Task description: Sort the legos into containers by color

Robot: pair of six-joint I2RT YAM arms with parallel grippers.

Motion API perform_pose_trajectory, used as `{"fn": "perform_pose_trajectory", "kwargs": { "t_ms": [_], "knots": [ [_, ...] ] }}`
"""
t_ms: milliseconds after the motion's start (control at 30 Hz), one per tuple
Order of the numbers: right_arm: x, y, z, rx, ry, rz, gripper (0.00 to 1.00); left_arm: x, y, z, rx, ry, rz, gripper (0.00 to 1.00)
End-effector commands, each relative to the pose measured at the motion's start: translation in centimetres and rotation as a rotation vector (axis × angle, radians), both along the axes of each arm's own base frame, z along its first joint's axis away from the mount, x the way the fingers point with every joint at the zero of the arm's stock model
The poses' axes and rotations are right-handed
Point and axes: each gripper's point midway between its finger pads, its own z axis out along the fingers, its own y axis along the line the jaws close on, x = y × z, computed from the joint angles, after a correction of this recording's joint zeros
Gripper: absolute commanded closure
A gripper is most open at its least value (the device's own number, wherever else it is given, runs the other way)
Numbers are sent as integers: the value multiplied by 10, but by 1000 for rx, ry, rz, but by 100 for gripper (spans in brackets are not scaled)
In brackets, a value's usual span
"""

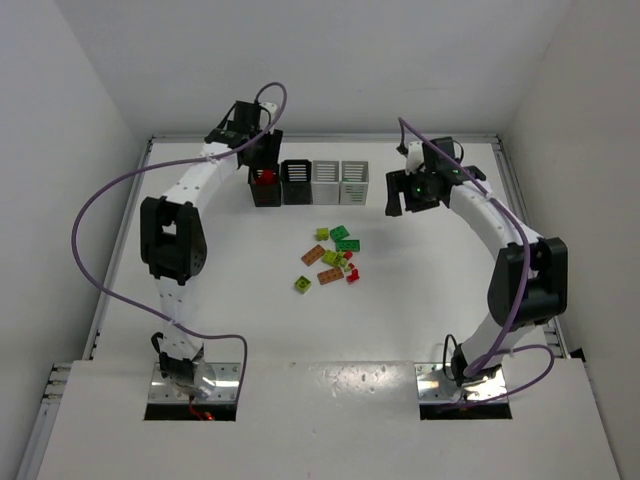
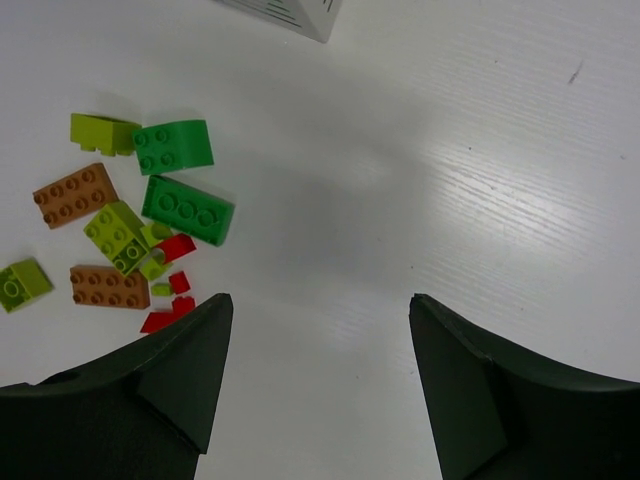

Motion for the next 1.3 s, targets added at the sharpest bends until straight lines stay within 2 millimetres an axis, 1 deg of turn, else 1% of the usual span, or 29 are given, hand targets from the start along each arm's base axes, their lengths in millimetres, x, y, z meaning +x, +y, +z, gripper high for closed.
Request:
{"fn": "perform_pose_trajectory", "kwargs": {
  "t_ms": [0, 100, 133, 167, 200, 233, 267, 333, 367, 400, 433, 467, 500, 533, 567, 600, 633, 667, 700, 733, 767, 833, 900, 933, 967, 1067, 1200, 1233, 1267],
  "knots": [
    [7, 19, 17, 46, -51, 85, 28, 9, 1, 42, -30, -97, 3, 36],
    [4, 29, 18, 53, -53, 123, 28, 4, 2, 66, -40, -139, 2, 33],
    [2, 28, 14, 47, -46, 129, 28, -1, 3, 88, -49, -179, 2, 33],
    [-2, 39, 14, 50, -47, 166, 29, -2, 10, 101, -48, -204, 18, 33],
    [-4, 43, 14, 50, -47, 177, 30, -8, 11, 109, -51, -218, 19, 33],
    [-6, 47, 14, 45, -51, 198, 31, -12, 19, 119, -54, -235, 31, 33],
    [-10, 58, 14, 40, -55, 233, 31, -27, 28, 136, -65, -259, 48, 33],
    [-16, 67, 2, 29, -22, 269, 31, -43, 37, 146, -81, -276, 60, 33],
    [-16, 75, 0, 17, -24, 294, 32, -61, 45, 151, -80, -281, 69, 33],
    [-17, 78, -13, -2, 5, 297, 32, -69, 54, 151, -78, -282, 86, 31],
    [-15, 78, -18, -27, 5, 300, 32, -78, 61, 151, -68, -284, 90, 31],
    [-15, 82, -25, -30, 16, 309, 32, -93, 72, 150, -65, -283, 110, 30],
    [-7, 88, -21, -40, -2, 312, 32, -101, 78, 150, -56, -286, 115, 29],
    [-4, 89, -32, -39, 25, 302, 32, -109, 83, 149, -59, -284, 120, 26],
    [-2, 94, -33, -39, 25, 311, 32, -116, 83, 147, -59, -283, 120, 25],
    [3, 99, -32, -56, 12, 312, 32, -123, 89, 136, -52, -261, 121, 25],
    [10, 98, -39, -71, 15, 292, 29, -131, 96, 142, -52, -279, 134, 23],
    [13, 103, -41, -76, 18, 286, 28, -136, 96, 141, -52, -278, 134, 23],
    [24, 105, -36, -81, -7, 277, 26, -140, 100, 133, -49, -262, 144, 22],
    [23, 111, -37, -78, 5, 279, 26, -143, 100, 131, -56, -257, 149, 22],
    [31, 112, -40, -85, 6, 262, 25, -147, 102, 130, -61, -258, 151, 22],
    [35, 120, -39, -83, -3, 274, 25, -148, 104, 120, -62, -235, 153, 22],
    [32, 129, -51, -97, 15, 292, 25, -148, 106, 120, -67, -234, 154, 22],
    [32, 129, -53, -100, 24, 293, 24, -148, 111, 120, -66, -235, 167, 22],
    [33, 132, -55, -110, 21, 295, 24, -148, 110, 120, -72, -234, 159, 22],
    [28, 134, -73, -136, 73, 304, 24, -147, 111, 124, -78, -243, 159, 22],
    [26, 136, -81, -150, 86, 309, 24, -146, 110, 121, -83, -233, 152, 22],
    [23, 140, -81, -150, 86, 319, 22, -146, 109, 121, -90, -232, 157, 22],
    [23, 138, -86, -162, 93, 314, 22, -144, 113, 118, -88, -223, 167, 22]
  ]
}}
